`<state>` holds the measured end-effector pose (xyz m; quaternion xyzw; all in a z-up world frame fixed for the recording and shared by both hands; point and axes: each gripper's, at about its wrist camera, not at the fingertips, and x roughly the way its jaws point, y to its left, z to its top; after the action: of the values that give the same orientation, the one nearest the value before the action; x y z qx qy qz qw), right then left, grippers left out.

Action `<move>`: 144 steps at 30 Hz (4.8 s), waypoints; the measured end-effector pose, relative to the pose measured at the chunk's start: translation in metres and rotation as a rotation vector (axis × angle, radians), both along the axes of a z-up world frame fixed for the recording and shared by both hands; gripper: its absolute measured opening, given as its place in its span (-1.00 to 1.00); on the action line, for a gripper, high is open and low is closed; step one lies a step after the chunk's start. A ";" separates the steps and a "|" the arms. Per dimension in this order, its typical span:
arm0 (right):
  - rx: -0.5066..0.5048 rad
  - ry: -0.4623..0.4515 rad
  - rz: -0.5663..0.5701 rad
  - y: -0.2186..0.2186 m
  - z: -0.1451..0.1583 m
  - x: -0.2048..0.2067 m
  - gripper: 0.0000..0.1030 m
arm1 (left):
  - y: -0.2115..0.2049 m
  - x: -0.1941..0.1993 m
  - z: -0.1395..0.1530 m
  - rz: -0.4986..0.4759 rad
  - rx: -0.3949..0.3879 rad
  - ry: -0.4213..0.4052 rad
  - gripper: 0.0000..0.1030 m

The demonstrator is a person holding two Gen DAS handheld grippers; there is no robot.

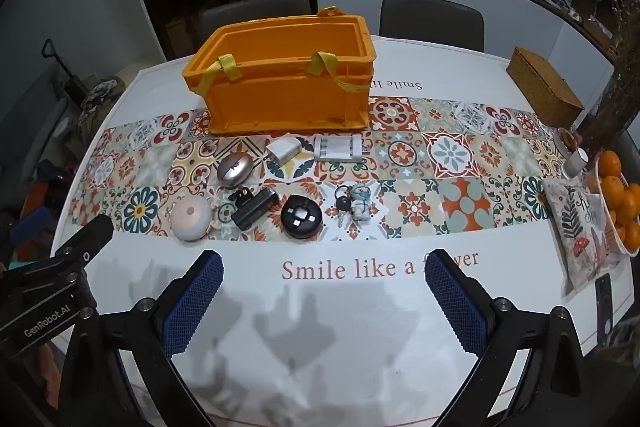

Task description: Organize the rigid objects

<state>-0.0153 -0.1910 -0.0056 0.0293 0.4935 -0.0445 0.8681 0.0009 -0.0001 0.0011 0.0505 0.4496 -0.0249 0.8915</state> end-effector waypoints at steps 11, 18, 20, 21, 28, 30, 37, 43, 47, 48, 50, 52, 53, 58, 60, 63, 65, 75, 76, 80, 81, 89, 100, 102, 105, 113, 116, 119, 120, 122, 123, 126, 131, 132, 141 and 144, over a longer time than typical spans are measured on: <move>0.005 -0.008 -0.002 0.000 0.001 -0.001 0.98 | 0.004 -0.002 0.002 0.014 -0.008 -0.017 1.00; 0.014 -0.003 -0.002 -0.001 0.000 -0.001 0.98 | 0.005 -0.003 0.002 0.012 -0.014 -0.011 1.00; 0.014 -0.003 -0.002 -0.001 0.000 -0.001 0.98 | 0.005 -0.003 0.001 0.011 -0.013 -0.008 1.00; 0.014 -0.004 -0.001 -0.001 0.000 -0.001 0.98 | 0.005 -0.003 0.001 0.011 -0.012 -0.007 1.00; 0.014 -0.003 -0.003 -0.001 0.000 -0.001 0.98 | 0.004 -0.004 0.001 0.011 -0.013 -0.007 1.00; 0.013 -0.003 -0.003 -0.001 0.001 -0.001 0.98 | 0.005 -0.005 0.000 0.011 -0.012 -0.007 1.00; 0.015 0.001 -0.003 0.001 -0.001 0.000 0.98 | 0.005 -0.004 -0.001 0.013 -0.012 -0.003 1.00; 0.016 0.000 -0.001 0.001 -0.004 0.001 0.98 | 0.006 -0.005 -0.002 0.014 -0.010 -0.002 1.00; 0.016 0.002 -0.004 0.000 -0.003 0.001 0.98 | 0.007 -0.005 -0.003 0.015 -0.009 0.000 1.00; 0.016 0.002 -0.003 0.000 -0.003 0.001 0.98 | 0.007 -0.005 -0.003 0.015 -0.010 0.000 1.00; 0.017 0.003 -0.002 0.001 -0.004 0.000 0.98 | 0.007 -0.005 -0.003 0.016 -0.009 0.001 1.00; 0.017 0.003 -0.001 0.000 -0.004 0.001 0.98 | 0.007 -0.006 -0.003 0.015 -0.010 0.002 1.00; 0.016 0.004 -0.001 0.002 -0.004 0.000 0.98 | 0.007 -0.005 -0.003 0.015 -0.008 0.002 1.00; 0.017 0.003 0.000 0.002 -0.005 0.000 0.98 | 0.007 -0.004 -0.004 0.017 -0.005 0.002 1.00; 0.017 0.005 -0.001 0.001 -0.004 0.001 0.98 | 0.007 -0.004 -0.004 0.016 -0.005 0.002 1.00; 0.017 0.006 0.000 0.002 -0.005 0.001 0.98 | 0.007 -0.004 -0.004 0.016 -0.007 0.003 1.00; 0.017 0.007 0.000 0.002 -0.005 0.001 0.98 | 0.008 -0.004 -0.004 0.016 -0.006 0.004 1.00; 0.019 0.010 0.004 0.004 -0.011 0.001 0.98 | 0.008 -0.004 -0.004 0.015 -0.007 0.004 1.00; 0.017 0.012 0.003 0.003 -0.010 0.001 0.98 | 0.008 -0.004 -0.004 0.016 -0.006 0.004 1.00; 0.018 0.012 0.003 0.004 -0.010 0.001 0.98 | 0.008 -0.004 -0.004 0.016 -0.007 0.006 1.00; 0.018 0.013 0.003 0.003 -0.009 0.002 0.98 | 0.008 -0.003 -0.004 0.017 -0.006 0.007 1.00; 0.018 0.024 0.006 0.005 -0.011 0.003 0.98 | 0.009 -0.001 -0.007 0.017 -0.008 0.017 1.00; 0.066 0.094 0.003 0.001 -0.031 0.022 0.98 | 0.018 0.014 -0.028 0.061 -0.030 0.085 1.00; 0.088 0.098 0.011 0.001 -0.036 0.027 0.98 | 0.019 0.018 -0.033 0.057 -0.039 0.100 1.00; 0.108 0.104 0.028 0.003 -0.044 0.035 0.98 | 0.020 0.022 -0.040 0.052 -0.049 0.112 1.00; 0.143 0.105 0.056 0.007 -0.061 0.056 0.98 | 0.025 0.038 -0.061 0.061 -0.079 0.144 1.00; 0.151 0.115 0.063 0.007 -0.071 0.064 0.97 | 0.024 0.043 -0.071 0.062 -0.074 0.163 1.00; 0.161 0.130 0.066 0.007 -0.082 0.073 0.92 | 0.023 0.048 -0.079 0.062 -0.071 0.177 1.00; 0.165 0.135 0.069 0.007 -0.086 0.076 0.91 | 0.024 0.049 -0.082 0.062 -0.070 0.182 1.00; 0.172 0.141 0.071 0.006 -0.093 0.079 0.87 | 0.023 0.053 -0.087 0.062 -0.061 0.192 1.00; 0.176 0.144 0.073 0.006 -0.096 0.081 0.86 | 0.022 0.055 -0.090 0.062 -0.054 0.195 1.00; 0.174 0.164 0.077 0.006 -0.109 0.089 0.79 | 0.021 0.059 -0.098 0.059 -0.045 0.204 1.00; 0.166 0.187 0.080 0.007 -0.125 0.098 0.71 | 0.018 0.069 -0.112 0.055 -0.044 0.223 1.00; 0.163 0.195 0.080 0.007 -0.129 0.101 0.70 | 0.017 0.070 -0.114 0.055 -0.044 0.227 1.00; 0.157 0.234 0.095 0.009 -0.158 0.120 0.49 | 0.014 0.084 -0.137 0.053 -0.036 0.269 1.00; 0.153 0.246 0.094 0.010 -0.165 0.123 0.41 | 0.013 0.087 -0.141 0.051 -0.045 0.260 1.00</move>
<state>0.1080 -0.1810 -0.1711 0.0664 0.5987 0.0308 0.7976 0.0875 0.0126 -0.1404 0.0155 0.5617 -0.0186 0.8270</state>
